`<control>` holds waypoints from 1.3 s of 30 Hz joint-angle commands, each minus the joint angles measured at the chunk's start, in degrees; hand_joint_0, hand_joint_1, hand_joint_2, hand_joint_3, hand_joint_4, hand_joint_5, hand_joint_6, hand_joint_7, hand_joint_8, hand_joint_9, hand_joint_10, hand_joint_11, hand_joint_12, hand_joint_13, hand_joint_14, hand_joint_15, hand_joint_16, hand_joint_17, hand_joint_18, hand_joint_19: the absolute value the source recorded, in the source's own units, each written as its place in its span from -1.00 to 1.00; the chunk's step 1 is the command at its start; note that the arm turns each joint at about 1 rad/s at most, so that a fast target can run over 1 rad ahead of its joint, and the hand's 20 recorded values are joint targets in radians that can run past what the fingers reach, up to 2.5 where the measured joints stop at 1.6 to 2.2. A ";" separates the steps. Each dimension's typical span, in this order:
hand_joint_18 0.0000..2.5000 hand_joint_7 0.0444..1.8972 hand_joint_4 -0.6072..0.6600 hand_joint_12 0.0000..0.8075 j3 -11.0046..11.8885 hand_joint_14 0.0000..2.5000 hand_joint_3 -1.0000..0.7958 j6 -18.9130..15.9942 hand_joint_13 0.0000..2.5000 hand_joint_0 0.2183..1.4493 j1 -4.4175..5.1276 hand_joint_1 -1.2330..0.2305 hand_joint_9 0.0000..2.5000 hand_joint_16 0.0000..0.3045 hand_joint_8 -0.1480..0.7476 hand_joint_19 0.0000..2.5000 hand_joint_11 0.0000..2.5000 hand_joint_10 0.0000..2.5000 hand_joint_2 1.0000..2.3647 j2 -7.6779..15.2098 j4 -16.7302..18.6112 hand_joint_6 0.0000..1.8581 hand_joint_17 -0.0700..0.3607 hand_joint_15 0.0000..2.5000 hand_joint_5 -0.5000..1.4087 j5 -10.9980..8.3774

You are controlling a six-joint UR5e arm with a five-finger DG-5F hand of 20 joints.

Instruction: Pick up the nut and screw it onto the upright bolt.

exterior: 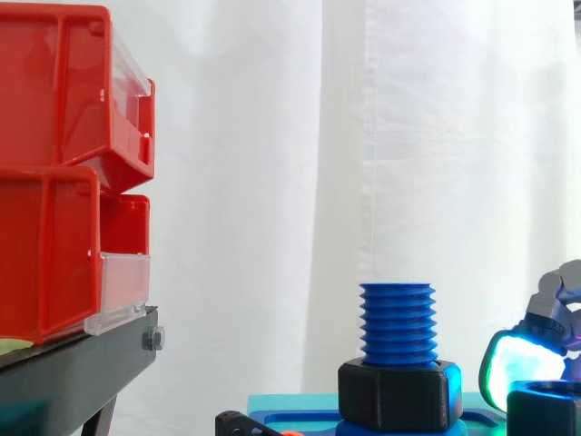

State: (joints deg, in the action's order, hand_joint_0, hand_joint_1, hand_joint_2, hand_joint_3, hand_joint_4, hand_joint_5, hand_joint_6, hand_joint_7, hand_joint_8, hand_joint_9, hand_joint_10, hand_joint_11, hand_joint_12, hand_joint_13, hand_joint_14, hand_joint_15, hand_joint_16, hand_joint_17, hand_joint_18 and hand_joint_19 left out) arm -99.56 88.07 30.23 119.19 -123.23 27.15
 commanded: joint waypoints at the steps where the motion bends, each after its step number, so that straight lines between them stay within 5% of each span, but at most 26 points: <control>1: -0.67 0.18 0.38 -0.38 0.16 -1.00 -0.44 0.00 -0.51 -0.55 -0.08 -0.25 -0.63 -0.83 -0.12 -1.00 -1.00 -1.00 -1.00 -0.01 -0.08 -0.46 -0.41 -1.00 -0.67 1.07; 5: -0.66 0.19 0.38 -0.39 1.12 -1.00 -0.44 -0.35 -0.51 -0.55 -0.26 -0.22 -0.62 -0.83 -0.11 -1.00 -1.00 -1.00 -1.00 -0.10 -1.13 -0.46 -0.41 -1.00 -0.67 2.03; 16: -0.65 0.21 0.39 -0.39 4.37 -1.00 -0.44 -8.44 -0.49 -0.55 -1.05 -0.20 -0.61 -0.84 -0.10 -1.00 -1.00 -1.00 -1.00 -3.52 -18.27 -0.46 -0.41 -1.00 -0.66 6.16; 23: -0.64 0.21 0.39 -0.39 7.63 -1.00 -0.44 -12.92 -0.48 -0.54 -1.75 -0.19 -0.60 -0.84 -0.10 -1.00 -1.00 -1.00 -1.00 -4.93 -27.41 -0.46 -0.42 -1.00 -0.66 7.04; 29: -0.63 0.21 0.39 -0.39 9.12 -1.00 -0.44 -13.80 -0.47 -0.54 -2.72 -0.17 -0.60 -0.84 -0.09 -1.00 -1.00 -1.00 -1.00 -6.42 -32.34 -0.46 -0.42 -1.00 -0.66 8.80; 32: -0.63 0.21 0.39 -0.39 9.91 -1.00 -0.44 -14.59 -0.47 -0.54 -3.95 -0.17 -0.60 -0.84 -0.09 -1.00 -1.00 -1.00 -1.00 -6.95 -32.42 -0.46 -0.42 -1.00 -0.66 13.37; 39: -0.63 0.21 0.40 -0.39 12.64 -1.00 -0.44 -15.21 -0.47 -0.54 -5.88 -0.16 -0.59 -0.84 -0.09 -1.00 -1.00 -1.00 -1.00 -7.04 -33.48 -0.46 -0.42 -1.00 -0.66 19.70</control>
State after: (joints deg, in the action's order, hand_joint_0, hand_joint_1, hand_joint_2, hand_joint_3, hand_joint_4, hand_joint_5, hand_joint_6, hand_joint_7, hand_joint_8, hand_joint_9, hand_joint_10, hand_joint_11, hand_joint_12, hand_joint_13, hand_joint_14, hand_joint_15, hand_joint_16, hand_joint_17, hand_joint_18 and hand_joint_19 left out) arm -87.92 73.19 25.10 112.18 -156.24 44.09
